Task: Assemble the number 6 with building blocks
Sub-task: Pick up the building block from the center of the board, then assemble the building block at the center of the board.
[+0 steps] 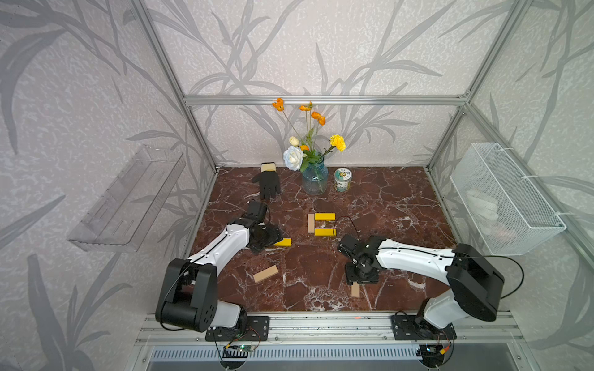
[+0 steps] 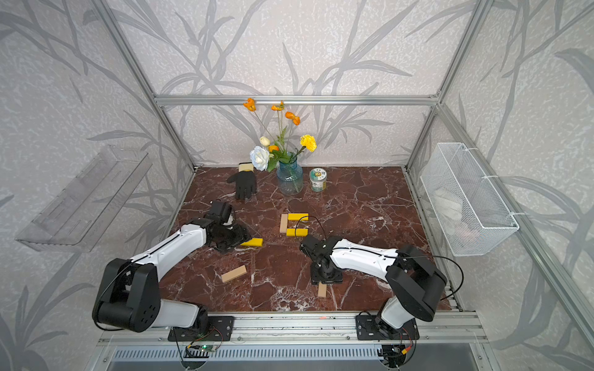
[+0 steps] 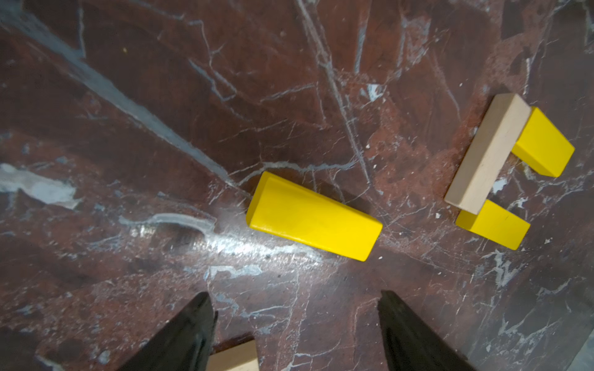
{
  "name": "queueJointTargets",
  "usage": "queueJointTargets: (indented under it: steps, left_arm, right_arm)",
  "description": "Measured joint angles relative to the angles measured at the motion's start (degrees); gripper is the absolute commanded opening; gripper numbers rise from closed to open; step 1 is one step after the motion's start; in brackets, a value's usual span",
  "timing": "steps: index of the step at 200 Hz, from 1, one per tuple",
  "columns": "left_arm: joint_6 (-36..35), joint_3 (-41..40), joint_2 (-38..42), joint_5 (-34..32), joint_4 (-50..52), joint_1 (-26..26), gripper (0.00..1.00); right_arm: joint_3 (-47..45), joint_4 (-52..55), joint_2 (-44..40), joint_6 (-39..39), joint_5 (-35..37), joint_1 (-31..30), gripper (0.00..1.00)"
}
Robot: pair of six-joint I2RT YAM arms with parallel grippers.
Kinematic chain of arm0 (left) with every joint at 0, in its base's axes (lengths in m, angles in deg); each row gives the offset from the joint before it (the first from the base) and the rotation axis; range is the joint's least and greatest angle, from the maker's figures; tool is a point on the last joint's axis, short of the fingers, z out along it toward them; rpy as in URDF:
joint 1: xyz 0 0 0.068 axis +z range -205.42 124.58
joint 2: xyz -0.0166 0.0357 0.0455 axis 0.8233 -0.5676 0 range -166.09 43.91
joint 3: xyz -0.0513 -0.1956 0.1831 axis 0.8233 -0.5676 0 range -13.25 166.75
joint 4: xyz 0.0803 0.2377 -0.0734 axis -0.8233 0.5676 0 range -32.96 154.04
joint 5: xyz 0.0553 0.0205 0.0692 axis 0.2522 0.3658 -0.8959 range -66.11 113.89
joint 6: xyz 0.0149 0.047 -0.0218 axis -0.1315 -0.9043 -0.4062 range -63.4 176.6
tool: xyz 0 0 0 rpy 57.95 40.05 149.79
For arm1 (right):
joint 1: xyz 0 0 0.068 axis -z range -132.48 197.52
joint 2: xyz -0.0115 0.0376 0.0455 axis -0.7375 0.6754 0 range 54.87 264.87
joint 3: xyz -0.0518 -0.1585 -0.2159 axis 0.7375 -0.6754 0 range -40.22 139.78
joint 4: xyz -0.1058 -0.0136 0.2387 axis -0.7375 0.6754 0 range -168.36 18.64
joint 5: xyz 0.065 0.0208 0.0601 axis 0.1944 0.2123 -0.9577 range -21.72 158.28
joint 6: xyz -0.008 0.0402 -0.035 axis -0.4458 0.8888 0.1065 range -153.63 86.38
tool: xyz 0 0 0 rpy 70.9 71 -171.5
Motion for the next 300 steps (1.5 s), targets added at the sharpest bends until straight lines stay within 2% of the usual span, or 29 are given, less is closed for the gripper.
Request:
queueJointTargets:
  steps: [25, 46, 62, 96, 129, 153, 245, 300]
  left_arm:
    - [0.2, -2.0, 0.3, 0.5, -0.4, 0.0, 0.82]
    - [0.2, -3.0, 0.7, 0.7, -0.8, 0.0, 0.82]
    - [0.1, -3.5, 0.8, 0.8, -1.2, 0.0, 0.82]
    - [-0.2, -3.9, 0.8, 1.1, -1.9, 0.1, 0.82]
    - [-0.3, -3.9, 0.8, 1.6, -2.6, 0.2, 0.82]
    - [-0.3, -3.9, 0.7, 1.6, -2.8, 0.4, 0.82]
    - [-0.5, -4.2, 0.8, 1.6, -2.8, 0.7, 0.82]
    - [-0.9, -4.2, 0.8, 1.6, -2.8, 1.0, 0.82]
  right_arm:
    - [1.0, 0.3, 2.8, 1.9, -0.1, -0.8, 0.51]
    - [1.4, 0.4, 3.5, 3.1, -0.4, -1.2, 0.30]
    - [2.2, 0.8, 3.6, 4.1, -0.4, -1.3, 0.23]
    - [8.8, 3.0, 6.4, 2.6, 0.7, -1.3, 0.23]
    - [21.7, 5.0, 14.3, -1.4, 2.3, -0.9, 0.21]
    - [26.9, 5.4, 18.6, -3.8, 2.6, -0.3, 0.19]
    - [33.7, 7.3, 24.3, -8.8, 1.6, 7.3, 0.17]
    - [36.5, 7.2, 27.5, -9.5, 0.7, 8.0, 0.15]
